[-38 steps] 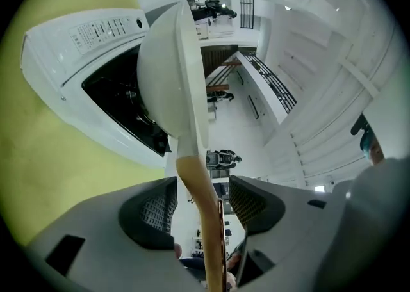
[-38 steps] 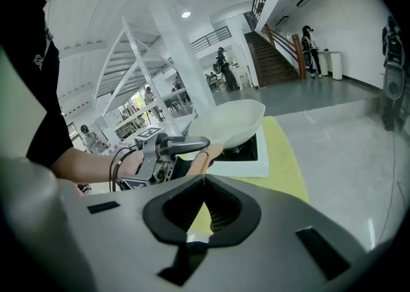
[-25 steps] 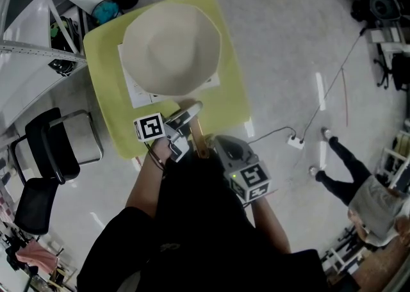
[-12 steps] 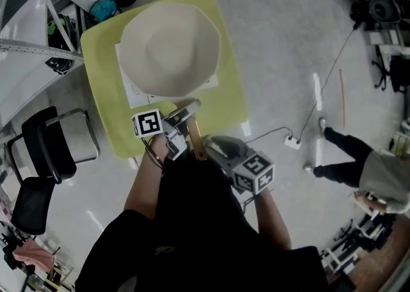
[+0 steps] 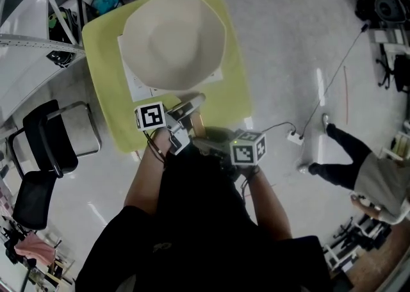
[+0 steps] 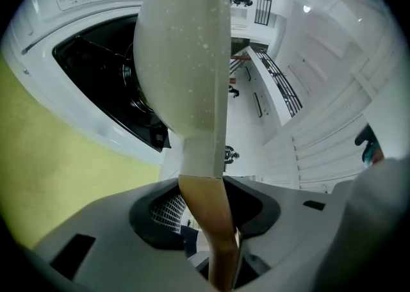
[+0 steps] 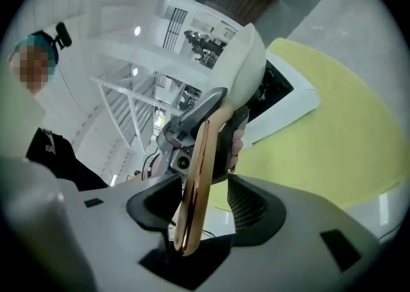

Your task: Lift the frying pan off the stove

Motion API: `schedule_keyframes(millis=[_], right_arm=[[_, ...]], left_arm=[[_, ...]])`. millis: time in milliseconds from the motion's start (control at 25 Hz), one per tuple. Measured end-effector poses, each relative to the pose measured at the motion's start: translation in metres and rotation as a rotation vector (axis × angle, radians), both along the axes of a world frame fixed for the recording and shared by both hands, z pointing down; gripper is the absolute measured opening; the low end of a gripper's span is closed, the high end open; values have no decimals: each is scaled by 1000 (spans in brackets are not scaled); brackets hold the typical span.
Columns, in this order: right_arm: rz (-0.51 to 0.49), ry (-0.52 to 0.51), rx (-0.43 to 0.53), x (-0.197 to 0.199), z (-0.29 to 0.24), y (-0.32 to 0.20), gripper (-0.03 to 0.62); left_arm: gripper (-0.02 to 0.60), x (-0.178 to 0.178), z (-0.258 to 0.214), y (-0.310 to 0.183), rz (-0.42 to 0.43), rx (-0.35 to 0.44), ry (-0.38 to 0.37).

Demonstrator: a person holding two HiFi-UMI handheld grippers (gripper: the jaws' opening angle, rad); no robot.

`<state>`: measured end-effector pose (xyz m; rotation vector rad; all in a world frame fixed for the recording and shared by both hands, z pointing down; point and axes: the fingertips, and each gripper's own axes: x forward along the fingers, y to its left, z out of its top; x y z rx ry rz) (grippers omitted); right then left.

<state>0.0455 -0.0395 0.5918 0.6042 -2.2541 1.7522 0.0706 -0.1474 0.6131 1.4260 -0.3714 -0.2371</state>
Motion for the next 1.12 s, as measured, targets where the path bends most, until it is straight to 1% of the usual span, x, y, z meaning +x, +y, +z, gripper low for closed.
schedule_keyframes(millis=[80,240,360,440,520,640,760,920,1000,1120], right_arm=[[7,-54,-15,-6,2,-1,238],[3,-92,6,-14,3,-2,218],[8,-126,5,-19,1,-4,176],[14,-143,1,-21,1,-5,144],[19,-143,-2,-22,2,-5,133],[23,-146,-7,-23,2,-5,132],[20,-152,-18,-24,0,-4,129],[17,-145,-18,-24,0,-4,124],[13,-135,-12,-24,-1,-5,124],[1,-118,-1,-25,-1,-5,126]], left_arm=[[213,0,1,1,7,-1,1],[213,0,2,2,3,-5,5],[213,0,1,1,4,5,12],[215,1,2,1,10,4,3],[215,0,4,2,19,11,-7],[215,-1,3,-1,27,47,-8],[215,0,-1,0,15,34,12],[215,0,1,2,10,14,12],[214,-1,3,2,16,17,1],[215,0,2,2,18,23,6]])
